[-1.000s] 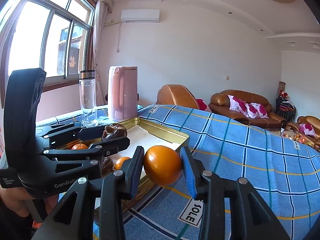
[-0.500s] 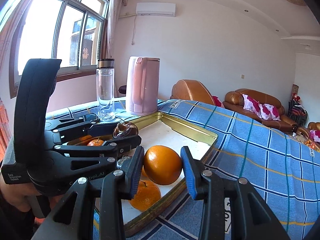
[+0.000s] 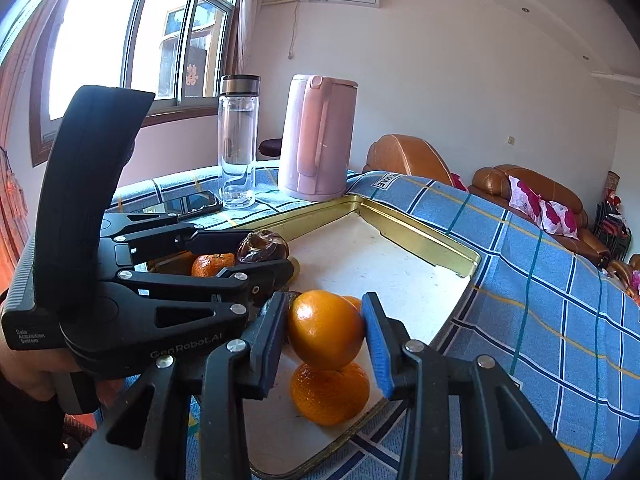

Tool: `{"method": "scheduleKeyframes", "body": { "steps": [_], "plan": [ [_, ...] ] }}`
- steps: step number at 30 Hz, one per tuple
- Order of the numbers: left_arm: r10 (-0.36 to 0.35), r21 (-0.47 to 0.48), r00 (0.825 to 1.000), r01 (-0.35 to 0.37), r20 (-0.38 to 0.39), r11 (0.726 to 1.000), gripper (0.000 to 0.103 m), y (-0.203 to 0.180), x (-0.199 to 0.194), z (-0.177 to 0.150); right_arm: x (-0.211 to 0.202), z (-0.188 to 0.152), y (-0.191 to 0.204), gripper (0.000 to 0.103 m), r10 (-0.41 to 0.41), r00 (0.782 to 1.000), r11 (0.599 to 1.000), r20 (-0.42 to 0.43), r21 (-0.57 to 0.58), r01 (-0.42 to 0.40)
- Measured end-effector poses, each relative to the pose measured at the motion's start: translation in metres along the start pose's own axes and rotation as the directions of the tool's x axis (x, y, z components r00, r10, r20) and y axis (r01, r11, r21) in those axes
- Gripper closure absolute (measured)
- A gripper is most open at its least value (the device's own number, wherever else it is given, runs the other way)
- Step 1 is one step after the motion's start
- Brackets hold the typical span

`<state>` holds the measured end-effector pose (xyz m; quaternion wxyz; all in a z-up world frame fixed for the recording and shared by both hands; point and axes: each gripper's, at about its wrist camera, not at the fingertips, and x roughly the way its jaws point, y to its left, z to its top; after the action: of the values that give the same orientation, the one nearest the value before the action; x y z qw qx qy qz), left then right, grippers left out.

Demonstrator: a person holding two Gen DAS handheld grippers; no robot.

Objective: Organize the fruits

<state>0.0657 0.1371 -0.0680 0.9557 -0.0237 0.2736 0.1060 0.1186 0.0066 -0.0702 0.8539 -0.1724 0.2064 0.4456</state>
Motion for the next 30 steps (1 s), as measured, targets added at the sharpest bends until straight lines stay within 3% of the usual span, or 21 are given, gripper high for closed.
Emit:
{"method": "scheduleKeyframes", "body": {
  "steps": [5,8,11,13,15,21,30],
  "plan": [
    [0.015,0.002,1.000,-0.015,0.007,1.000,0.060,0.001,-0.002,0.000,0.002,-0.001,-0.001,0.062,0.015,1.000,1.000,-0.013,0.000,-0.015],
    [0.016,-0.002,1.000,-0.016,0.007,1.000,0.057,0.003,-0.004,-0.001,0.001,-0.001,-0.002,0.054,0.002,1.000,1.000,-0.011,0.010,-0.002],
    [0.028,-0.012,0.999,-0.028,0.025,1.000,0.044,0.005,-0.009,0.000,-0.005,-0.003,-0.006,0.047,-0.004,1.000,1.000,0.006,0.026,0.004],
    [0.029,-0.022,0.998,-0.028,0.050,0.999,0.028,0.007,-0.016,0.002,-0.010,-0.004,-0.007,0.043,-0.018,1.000,0.999,0.022,0.033,0.018],
    [0.027,-0.025,0.997,-0.025,0.075,0.999,0.023,0.006,-0.022,0.004,-0.017,-0.005,-0.010,0.039,-0.022,0.999,0.999,0.041,0.046,0.021],
    [0.020,-0.006,0.991,-0.019,0.136,1.000,0.010,-0.005,-0.041,0.008,-0.038,-0.008,-0.017,0.034,-0.062,0.995,0.996,0.081,0.071,0.057],
    [0.006,0.000,0.982,-0.006,0.188,1.000,0.004,-0.015,-0.059,0.012,-0.072,-0.013,-0.041,0.027,-0.187,0.972,0.974,0.140,0.156,0.165]
  ]
}}
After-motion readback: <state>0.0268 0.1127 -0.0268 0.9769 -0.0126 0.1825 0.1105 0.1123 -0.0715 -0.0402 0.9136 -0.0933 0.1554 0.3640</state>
